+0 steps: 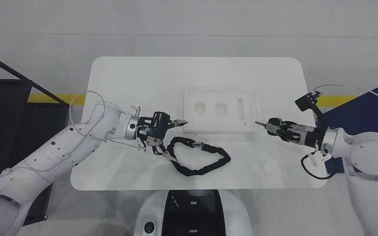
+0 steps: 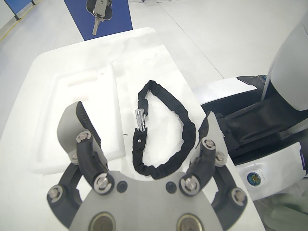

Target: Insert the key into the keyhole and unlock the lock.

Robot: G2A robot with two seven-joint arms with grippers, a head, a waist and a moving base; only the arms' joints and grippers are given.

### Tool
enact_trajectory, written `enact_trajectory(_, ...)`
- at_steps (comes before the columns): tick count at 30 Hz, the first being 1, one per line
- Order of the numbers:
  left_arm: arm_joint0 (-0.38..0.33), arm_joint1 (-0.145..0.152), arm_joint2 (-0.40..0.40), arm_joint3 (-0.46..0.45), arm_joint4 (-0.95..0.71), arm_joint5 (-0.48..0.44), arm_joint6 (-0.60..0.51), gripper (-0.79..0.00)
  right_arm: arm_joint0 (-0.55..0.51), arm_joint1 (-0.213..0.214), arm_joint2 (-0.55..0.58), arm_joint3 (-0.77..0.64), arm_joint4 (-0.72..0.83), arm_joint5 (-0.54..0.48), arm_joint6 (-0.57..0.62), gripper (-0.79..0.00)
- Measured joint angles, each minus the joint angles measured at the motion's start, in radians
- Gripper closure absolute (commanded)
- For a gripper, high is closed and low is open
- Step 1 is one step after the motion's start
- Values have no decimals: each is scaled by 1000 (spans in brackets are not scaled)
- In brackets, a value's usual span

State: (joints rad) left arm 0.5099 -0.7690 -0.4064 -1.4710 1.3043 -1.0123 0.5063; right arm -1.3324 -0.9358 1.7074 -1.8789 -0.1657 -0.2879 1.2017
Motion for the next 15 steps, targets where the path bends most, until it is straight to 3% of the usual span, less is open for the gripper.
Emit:
enact_trajectory(9,-85,-76,141,69,-16,0,-62,-785,0,0,0,0,0,0,0,0)
enact_trajectory(15,-84,-76,140,70,-16,0,-61,-785,0,0,0,0,0,0,0,0)
